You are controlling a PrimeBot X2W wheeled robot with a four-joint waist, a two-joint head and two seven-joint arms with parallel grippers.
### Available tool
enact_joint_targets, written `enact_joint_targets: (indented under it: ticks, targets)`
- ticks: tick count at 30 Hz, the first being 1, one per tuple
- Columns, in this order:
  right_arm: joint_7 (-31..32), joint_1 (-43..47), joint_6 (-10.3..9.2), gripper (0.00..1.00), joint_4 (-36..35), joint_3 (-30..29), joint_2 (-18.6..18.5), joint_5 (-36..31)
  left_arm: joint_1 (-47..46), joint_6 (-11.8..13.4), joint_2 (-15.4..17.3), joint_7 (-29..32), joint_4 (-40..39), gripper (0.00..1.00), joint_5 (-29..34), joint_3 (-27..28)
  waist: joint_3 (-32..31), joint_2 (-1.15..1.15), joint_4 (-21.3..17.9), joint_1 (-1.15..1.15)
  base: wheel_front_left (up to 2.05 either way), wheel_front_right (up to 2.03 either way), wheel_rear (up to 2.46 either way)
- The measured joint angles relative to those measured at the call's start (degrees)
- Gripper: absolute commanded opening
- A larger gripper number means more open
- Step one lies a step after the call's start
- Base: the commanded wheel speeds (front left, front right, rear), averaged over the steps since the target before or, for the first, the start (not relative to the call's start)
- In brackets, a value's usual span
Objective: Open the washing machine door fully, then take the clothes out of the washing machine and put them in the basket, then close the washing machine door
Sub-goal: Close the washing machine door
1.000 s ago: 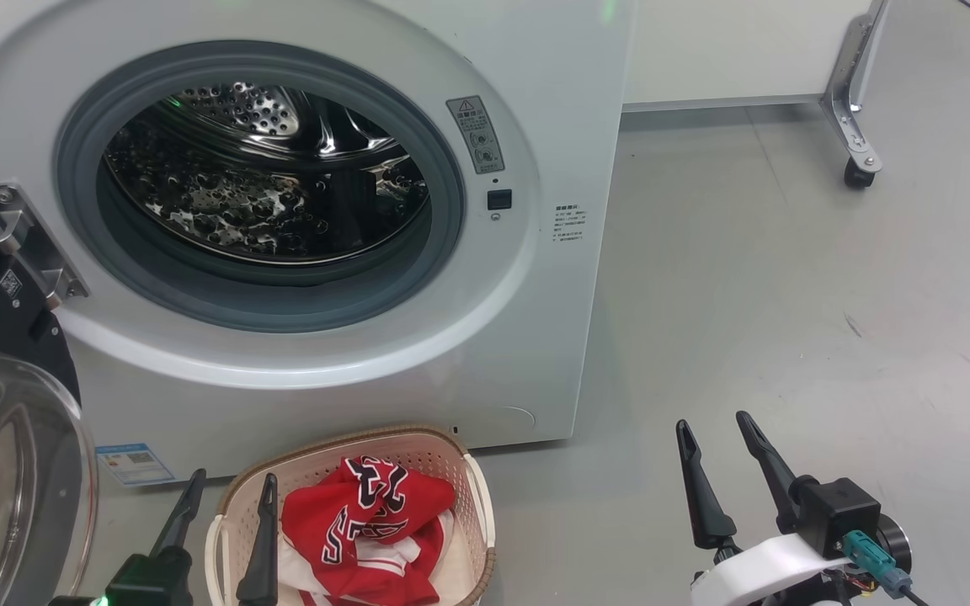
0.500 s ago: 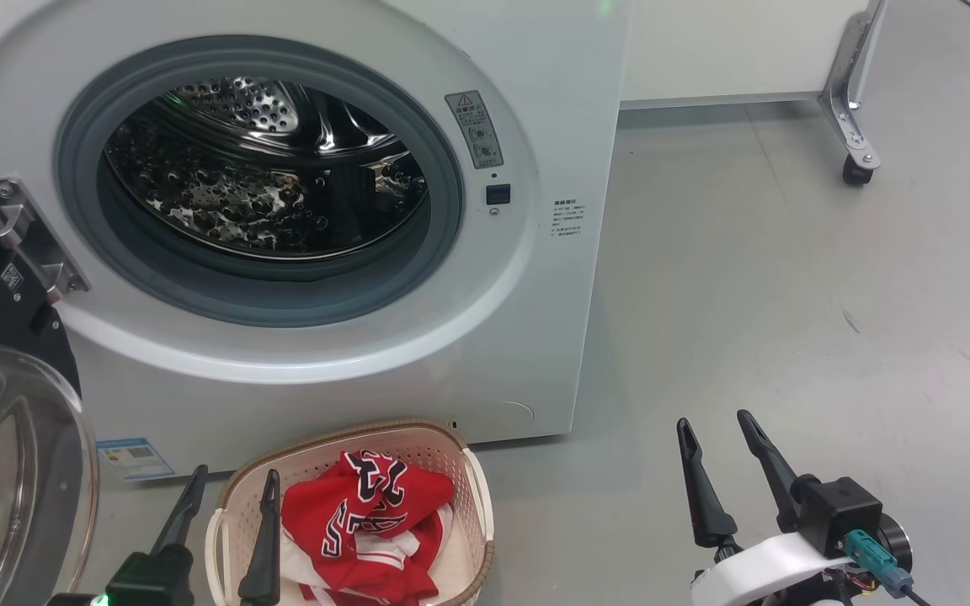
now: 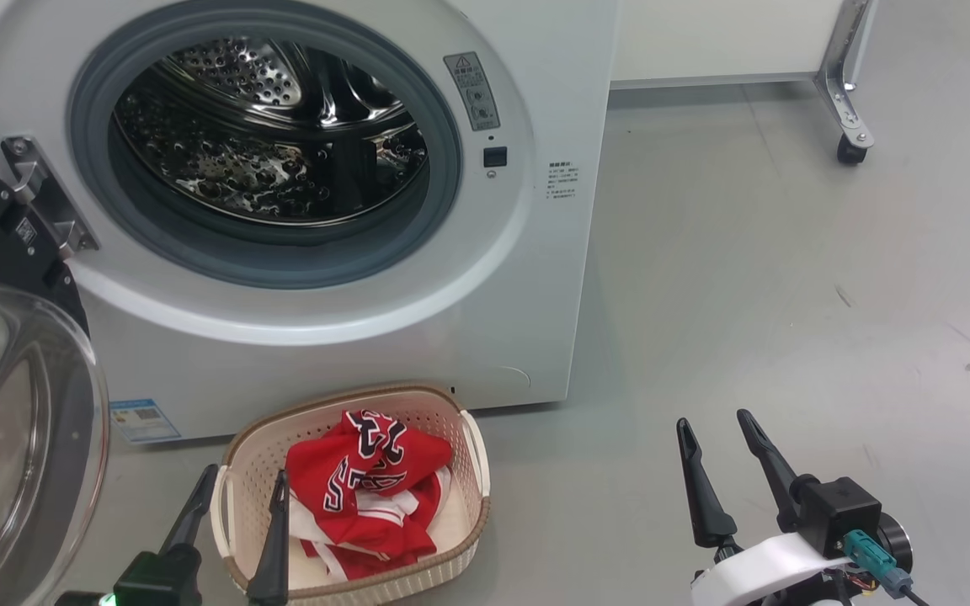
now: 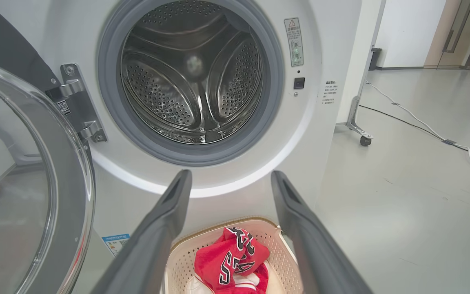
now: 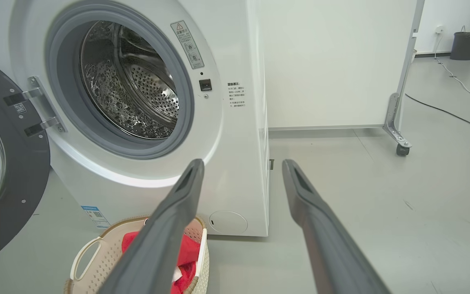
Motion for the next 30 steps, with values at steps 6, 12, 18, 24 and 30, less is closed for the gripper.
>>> enact_joint_targets:
  ticks: [6,12,18,24,30]
  targets:
    - [0.0,0.0,0.02,1.0,0.0,-0.01,0.03,0.0,0.18,-0.43,0.07,0.52,-0.01,1.0,-0.09,-0.08,0.13,0.0,0.04,0.0,-0.9,0.9,0.0]
    - [0.0,-0.01,0.03,1.0,0.0,-0.02,0.07,0.0,0.62,-0.44,0.12,0.53,-0.25,1.0,-0.11,-0.07,0.32,0.0,-0.04,0.0,-0.65,0.65,0.0]
    - [0.0,-0.01,0.03,1.0,0.0,-0.19,0.09,-0.01,0.62,-0.44,0.16,0.53,-0.45,1.0,-0.14,0.0,0.56,0.0,-0.16,0.0,-0.41,0.41,0.0]
    - [0.0,-0.01,0.03,1.0,0.0,-0.33,0.12,-0.01,0.62,-0.44,0.23,0.53,-0.71,1.0,-0.14,0.04,0.64,0.0,-0.18,0.0,-0.16,0.16,0.0]
    - [0.0,-0.01,0.03,1.0,0.0,-0.37,0.14,-0.03,0.63,-0.44,0.31,0.57,-1.18,1.0,-0.14,0.04,0.72,0.0,-0.16,0.0,0.0,0.0,0.0]
